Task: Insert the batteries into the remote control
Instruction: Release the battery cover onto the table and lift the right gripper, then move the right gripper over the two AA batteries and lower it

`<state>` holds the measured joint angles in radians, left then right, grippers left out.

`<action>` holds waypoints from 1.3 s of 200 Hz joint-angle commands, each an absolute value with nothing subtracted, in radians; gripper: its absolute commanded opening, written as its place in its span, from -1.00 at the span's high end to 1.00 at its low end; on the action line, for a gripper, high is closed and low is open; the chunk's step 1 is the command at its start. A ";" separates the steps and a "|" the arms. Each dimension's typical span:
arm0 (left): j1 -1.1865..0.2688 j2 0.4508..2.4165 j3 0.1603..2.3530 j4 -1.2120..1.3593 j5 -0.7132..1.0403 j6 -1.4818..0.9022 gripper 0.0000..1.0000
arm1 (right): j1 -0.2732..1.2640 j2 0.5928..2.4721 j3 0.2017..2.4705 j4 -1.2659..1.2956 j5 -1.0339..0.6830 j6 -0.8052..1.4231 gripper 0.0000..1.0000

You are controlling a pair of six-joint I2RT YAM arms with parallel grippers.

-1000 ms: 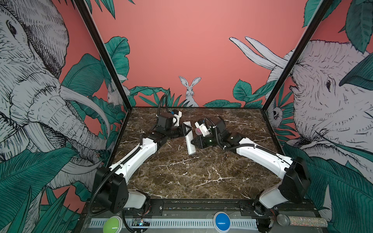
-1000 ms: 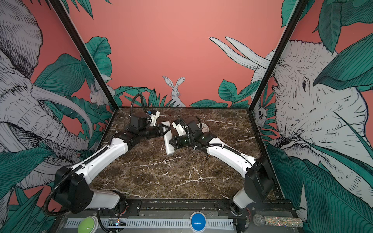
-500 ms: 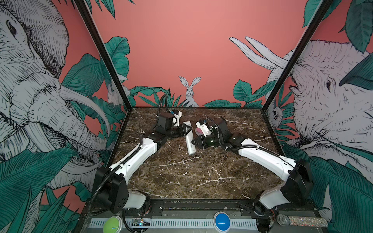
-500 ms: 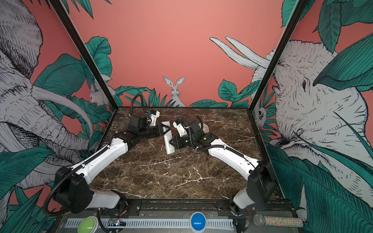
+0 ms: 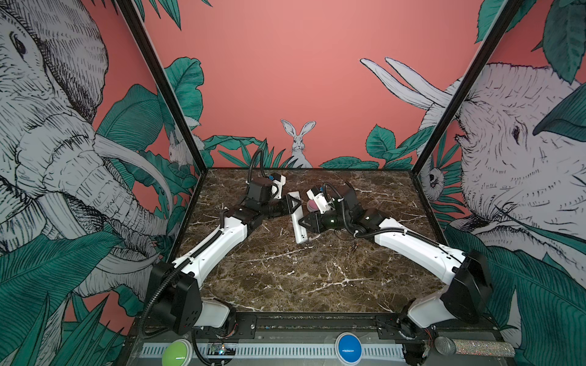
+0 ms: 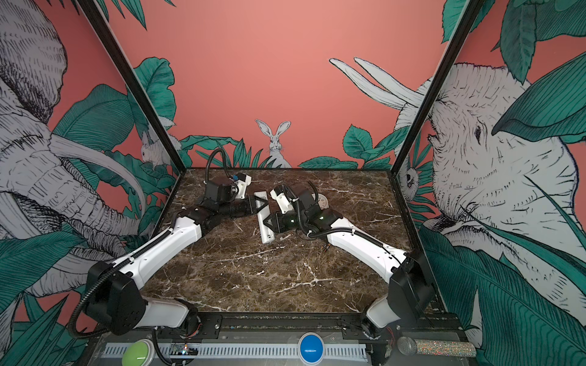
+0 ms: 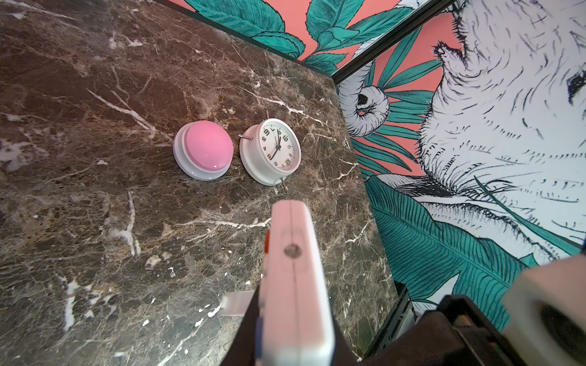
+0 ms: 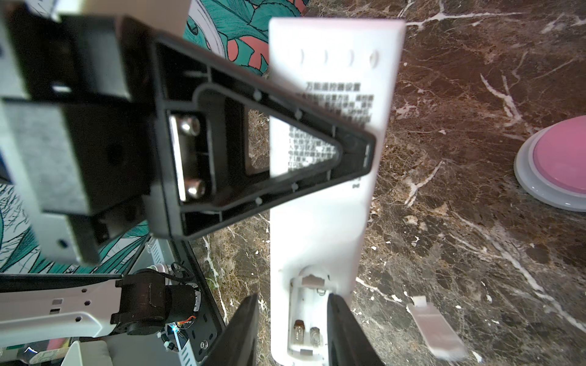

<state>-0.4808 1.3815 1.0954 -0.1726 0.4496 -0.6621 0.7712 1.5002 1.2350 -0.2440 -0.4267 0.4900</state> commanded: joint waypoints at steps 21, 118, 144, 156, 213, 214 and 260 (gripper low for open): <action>-0.468 1.381 1.063 -0.143 0.436 -0.670 1.00 | 0.777 1.475 1.232 -0.234 -0.407 0.473 0.23; -0.440 1.375 1.002 -0.119 0.436 -0.648 1.00 | 0.748 1.418 1.231 -0.440 -0.277 0.409 -0.01; -0.439 1.373 0.994 -0.112 0.441 -0.628 1.00 | 0.712 1.381 1.215 -0.541 -0.216 0.397 -0.04; -0.440 1.370 0.991 -0.110 0.446 -0.616 1.00 | 0.693 1.368 1.208 -0.609 -0.168 0.387 -0.04; -0.439 1.373 0.947 -0.068 0.487 -0.572 1.00 | 0.574 1.290 1.118 -0.780 -0.048 0.395 -0.06; -0.439 1.373 0.947 -0.068 0.487 -0.571 1.00 | 0.572 1.290 1.117 -0.781 -0.047 0.396 -0.06; -0.438 1.379 0.911 -0.007 0.541 -0.566 1.00 | 0.505 1.294 1.012 -0.749 -0.041 0.446 0.00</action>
<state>-0.4419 1.3956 0.9375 -0.0757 0.4911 -0.5797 0.5331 1.3018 1.0538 -0.7387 -0.0658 0.4156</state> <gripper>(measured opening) 0.215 0.507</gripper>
